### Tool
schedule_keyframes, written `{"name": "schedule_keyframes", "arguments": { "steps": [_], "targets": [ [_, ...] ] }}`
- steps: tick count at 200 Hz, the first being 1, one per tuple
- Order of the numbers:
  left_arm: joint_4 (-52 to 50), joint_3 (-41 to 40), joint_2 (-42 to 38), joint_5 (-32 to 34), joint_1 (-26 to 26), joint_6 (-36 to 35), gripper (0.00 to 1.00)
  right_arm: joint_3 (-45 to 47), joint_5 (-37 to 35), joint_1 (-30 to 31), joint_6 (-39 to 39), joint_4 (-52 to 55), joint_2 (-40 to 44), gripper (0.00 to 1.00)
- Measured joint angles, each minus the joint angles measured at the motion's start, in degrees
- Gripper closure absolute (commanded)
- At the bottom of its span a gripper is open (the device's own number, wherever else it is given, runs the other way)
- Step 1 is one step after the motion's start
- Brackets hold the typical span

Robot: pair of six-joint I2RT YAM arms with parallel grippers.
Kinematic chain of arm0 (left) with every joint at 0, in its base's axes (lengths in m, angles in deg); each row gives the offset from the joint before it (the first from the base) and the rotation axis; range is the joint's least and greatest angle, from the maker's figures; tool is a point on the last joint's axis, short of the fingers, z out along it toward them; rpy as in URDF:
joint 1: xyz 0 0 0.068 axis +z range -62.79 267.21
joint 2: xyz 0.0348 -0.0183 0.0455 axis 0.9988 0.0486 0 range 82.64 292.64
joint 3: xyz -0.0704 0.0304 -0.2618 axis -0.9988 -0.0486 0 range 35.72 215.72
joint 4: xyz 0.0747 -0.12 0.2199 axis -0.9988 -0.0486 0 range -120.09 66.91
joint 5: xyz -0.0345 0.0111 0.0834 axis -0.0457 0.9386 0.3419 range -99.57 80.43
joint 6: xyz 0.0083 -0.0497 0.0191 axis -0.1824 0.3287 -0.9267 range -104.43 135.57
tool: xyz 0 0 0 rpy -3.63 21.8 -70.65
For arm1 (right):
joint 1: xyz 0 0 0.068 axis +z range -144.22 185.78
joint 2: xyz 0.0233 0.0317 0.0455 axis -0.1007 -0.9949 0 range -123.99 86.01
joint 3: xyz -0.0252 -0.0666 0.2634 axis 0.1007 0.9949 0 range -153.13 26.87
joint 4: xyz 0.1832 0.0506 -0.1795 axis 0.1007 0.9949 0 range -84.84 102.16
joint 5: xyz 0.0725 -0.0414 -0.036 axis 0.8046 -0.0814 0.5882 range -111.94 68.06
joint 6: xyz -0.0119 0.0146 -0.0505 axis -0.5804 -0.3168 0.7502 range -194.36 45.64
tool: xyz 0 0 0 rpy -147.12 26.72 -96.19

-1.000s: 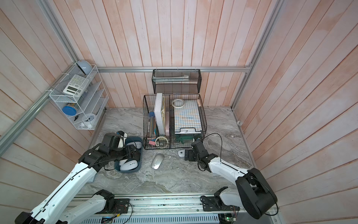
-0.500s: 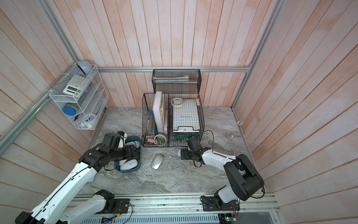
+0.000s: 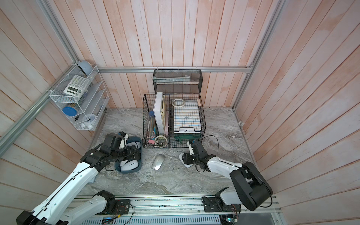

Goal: Put the mouse in the storage box
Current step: Pick up the mouse from the center of the board.

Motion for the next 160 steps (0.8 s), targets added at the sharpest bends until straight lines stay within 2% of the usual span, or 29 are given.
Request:
{"name": "schedule_keyframes", "arguments": {
  "steps": [56, 111, 144, 160],
  "targets": [
    [0.0, -0.02, 0.52, -0.04, 0.0, 0.0, 0.29, 2.19, -2.34, 4.96, 1.44, 4.66, 6.01, 0.27],
    [0.0, -0.07, 0.55, -0.22, -0.02, 0.0, 0.3, -4.57, -10.6, 9.11, 0.13, 11.47, -2.49, 0.26],
    [0.0, -0.07, 0.55, -0.22, -0.33, 0.0, 0.29, -8.5, -14.93, 11.23, -1.6, 12.92, -7.04, 0.3],
    [0.0, -0.07, 0.55, -0.22, -0.39, 0.02, 0.29, -9.81, -16.06, 11.91, -1.7, 13.11, -8.59, 0.39]
  ]
}}
